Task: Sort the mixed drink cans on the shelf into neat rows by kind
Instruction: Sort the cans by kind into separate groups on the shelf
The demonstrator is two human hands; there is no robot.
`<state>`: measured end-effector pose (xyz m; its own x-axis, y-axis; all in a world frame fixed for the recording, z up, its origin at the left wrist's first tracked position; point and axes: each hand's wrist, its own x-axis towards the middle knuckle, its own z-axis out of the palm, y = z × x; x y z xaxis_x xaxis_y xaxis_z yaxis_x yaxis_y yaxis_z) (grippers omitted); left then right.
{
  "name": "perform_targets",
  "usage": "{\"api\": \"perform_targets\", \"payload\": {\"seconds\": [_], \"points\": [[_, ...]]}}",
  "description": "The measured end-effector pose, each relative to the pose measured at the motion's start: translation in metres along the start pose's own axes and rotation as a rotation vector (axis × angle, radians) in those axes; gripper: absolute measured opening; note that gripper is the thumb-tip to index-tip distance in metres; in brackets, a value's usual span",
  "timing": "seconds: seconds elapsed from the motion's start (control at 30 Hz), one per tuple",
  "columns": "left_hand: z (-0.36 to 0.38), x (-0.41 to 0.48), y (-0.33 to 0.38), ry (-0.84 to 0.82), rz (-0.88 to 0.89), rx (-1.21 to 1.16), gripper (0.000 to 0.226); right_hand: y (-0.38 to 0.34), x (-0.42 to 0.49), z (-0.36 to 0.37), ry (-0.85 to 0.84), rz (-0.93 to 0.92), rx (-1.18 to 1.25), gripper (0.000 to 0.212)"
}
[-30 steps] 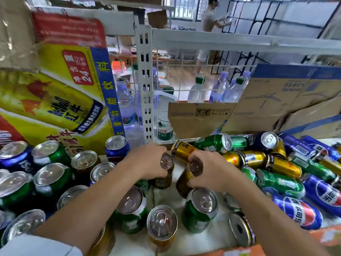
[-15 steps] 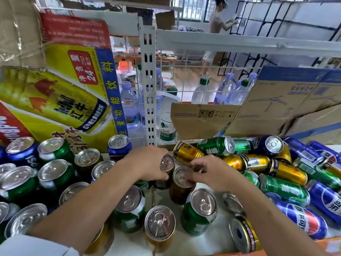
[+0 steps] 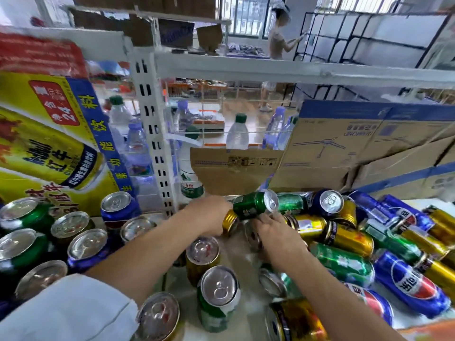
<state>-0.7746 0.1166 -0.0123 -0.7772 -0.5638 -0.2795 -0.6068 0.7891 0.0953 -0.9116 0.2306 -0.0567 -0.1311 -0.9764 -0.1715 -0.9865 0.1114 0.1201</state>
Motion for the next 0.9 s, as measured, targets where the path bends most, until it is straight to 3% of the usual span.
{"api": "perform_targets", "payload": {"seconds": [0.2, 0.37, 0.47, 0.63, 0.73, 0.9], "points": [[0.010, 0.025, 0.008, -0.027, 0.029, 0.258, 0.065, -0.002, -0.007, -0.003, 0.081, -0.003, 0.076, 0.048], [0.006, 0.028, 0.012, -0.069, 0.023, 0.357, 0.073, -0.001, -0.005, -0.007, 0.060, -0.060, 0.055, 0.058], [-0.001, 0.020, 0.010, 0.015, 0.007, 0.301, 0.068, 0.000, -0.003, -0.008, 0.018, -0.064, 0.023, 0.068], [-0.018, -0.002, -0.013, 0.125, -0.132, 0.057, 0.058, 0.002, 0.003, -0.012, 0.029, -0.088, -0.032, 0.043], [-0.010, -0.010, -0.031, 0.101, -0.163, -0.115, 0.048, 0.005, 0.002, -0.015, 0.104, -0.100, 0.097, 0.040], [0.006, -0.010, -0.044, 0.170, -0.279, -0.216, 0.045, 0.010, 0.001, -0.030, 0.206, -0.033, 0.469, 0.059]]}}
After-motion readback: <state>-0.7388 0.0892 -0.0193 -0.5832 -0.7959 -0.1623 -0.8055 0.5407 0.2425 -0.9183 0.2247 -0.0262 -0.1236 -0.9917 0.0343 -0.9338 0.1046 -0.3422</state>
